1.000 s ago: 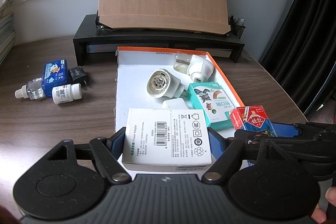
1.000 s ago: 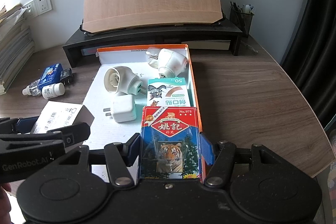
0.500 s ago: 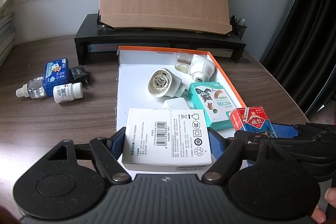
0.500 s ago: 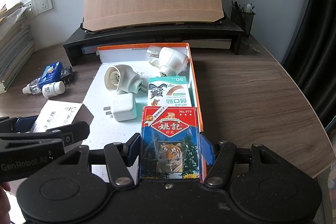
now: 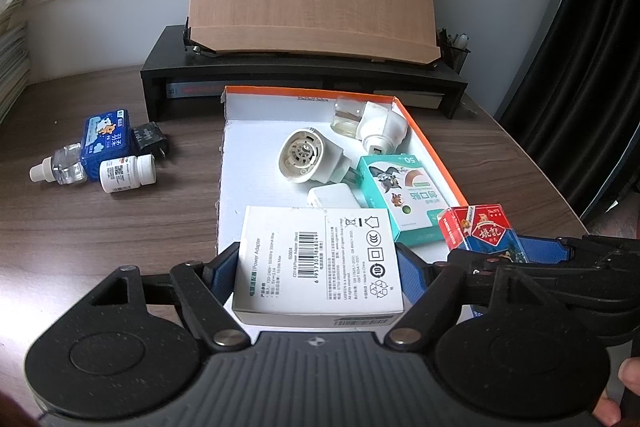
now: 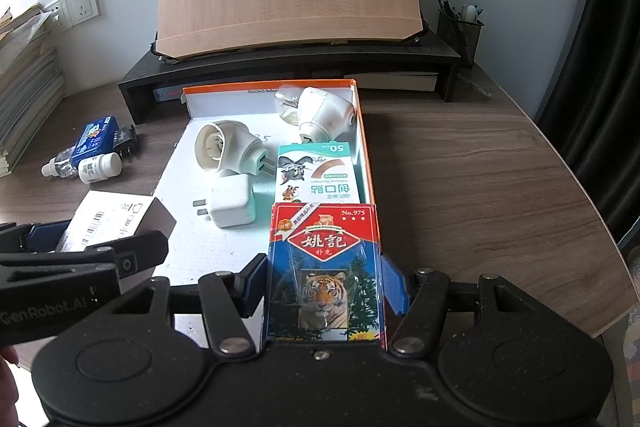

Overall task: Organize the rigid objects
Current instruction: 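Hold both boxes above the white box, lowering them toward its rim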

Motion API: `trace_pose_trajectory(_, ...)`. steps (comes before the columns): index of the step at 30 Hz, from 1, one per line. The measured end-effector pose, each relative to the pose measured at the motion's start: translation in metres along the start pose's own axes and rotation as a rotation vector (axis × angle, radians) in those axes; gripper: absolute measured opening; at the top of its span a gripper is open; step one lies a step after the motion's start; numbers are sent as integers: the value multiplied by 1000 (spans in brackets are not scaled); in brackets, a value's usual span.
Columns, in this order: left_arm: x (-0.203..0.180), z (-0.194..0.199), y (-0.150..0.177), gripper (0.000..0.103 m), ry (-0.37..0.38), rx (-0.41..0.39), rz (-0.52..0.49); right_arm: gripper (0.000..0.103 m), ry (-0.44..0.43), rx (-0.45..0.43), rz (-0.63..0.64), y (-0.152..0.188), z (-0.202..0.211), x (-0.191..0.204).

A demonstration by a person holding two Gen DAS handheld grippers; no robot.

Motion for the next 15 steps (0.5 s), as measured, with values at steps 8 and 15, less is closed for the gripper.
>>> trace_pose_trajectory(8, -1, -2, 1, 79, -4, 6, -1, 72, 0, 2, 2, 1, -3, -2)
trace_pose_trajectory(15, 0, -7, 2, 79, -14, 15, 4, 72, -11, 8, 11, 0, -8, -4)
Point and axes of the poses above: each gripper's, at about its wrist camera, not at the fingertips, and z roughly against the way its jaws point, x to its left, y to its underside, the point moved 7 cm from there along -z, roughly the way its jaws point, and after that the axes turned 8 degrees about y, right-handed, at the moved point
